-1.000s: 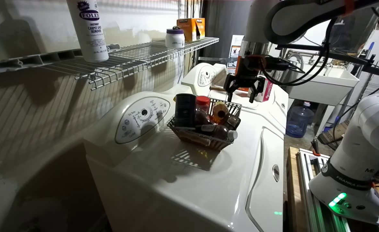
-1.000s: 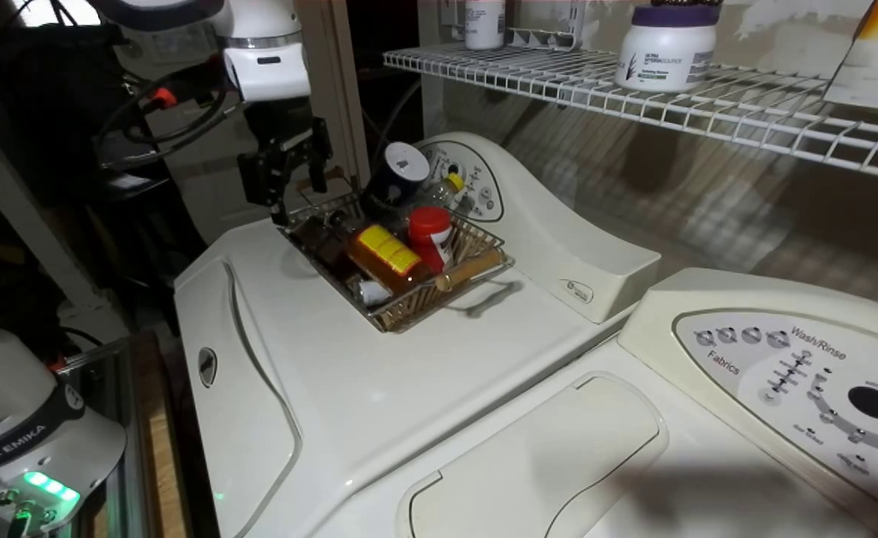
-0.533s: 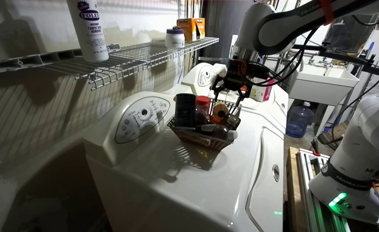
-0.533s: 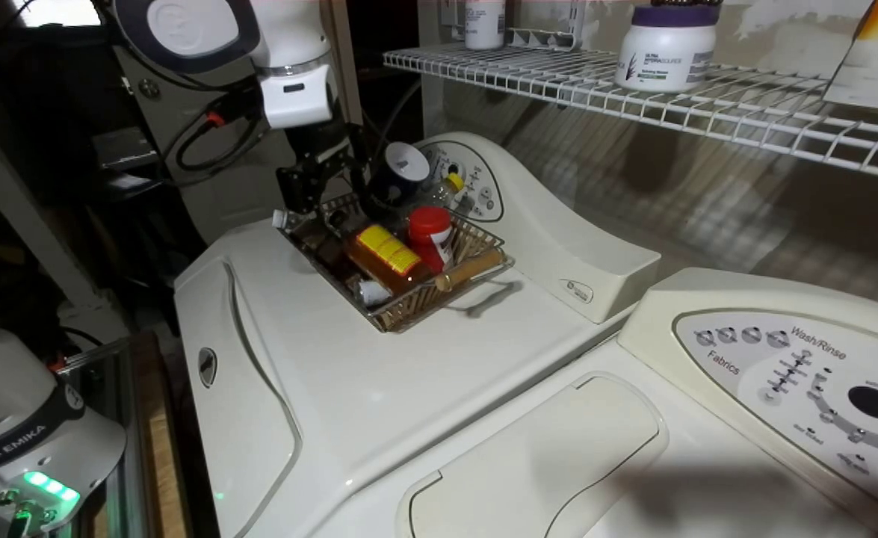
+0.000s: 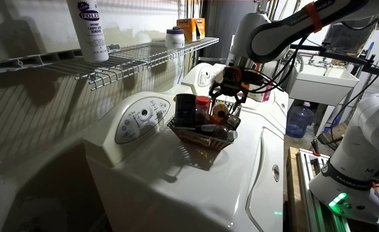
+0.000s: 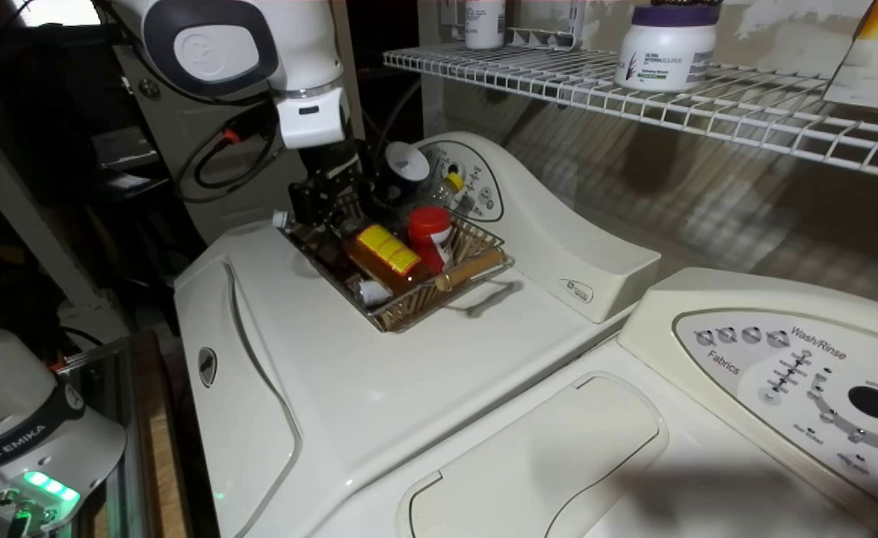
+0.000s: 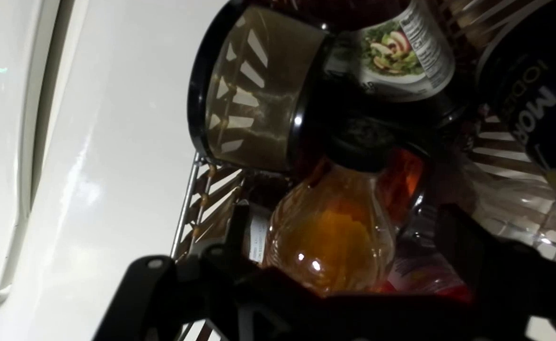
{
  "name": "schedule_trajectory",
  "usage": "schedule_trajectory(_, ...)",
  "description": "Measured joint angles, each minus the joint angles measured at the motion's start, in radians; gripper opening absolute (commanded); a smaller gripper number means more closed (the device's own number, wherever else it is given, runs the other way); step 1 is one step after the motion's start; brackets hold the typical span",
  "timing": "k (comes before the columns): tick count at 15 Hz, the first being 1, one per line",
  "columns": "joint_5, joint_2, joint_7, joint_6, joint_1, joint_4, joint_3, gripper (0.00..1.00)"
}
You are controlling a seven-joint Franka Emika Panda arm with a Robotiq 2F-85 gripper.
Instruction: Move the bottle from the basket to the bottom shelf
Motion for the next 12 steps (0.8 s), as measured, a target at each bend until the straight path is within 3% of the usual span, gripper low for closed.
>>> schedule_trajectory(2,0.000,0.011,0.000,0.017,0.005,0.000,0.000,0.73)
schedule_trajectory(7,0.000,0.035,0.000,0.016,0.013,0.000,-0.003,0.39)
schedule_trajectory(12,0.001,0.035,0.000,0.005,0.018,0.005,-0.009,0.35)
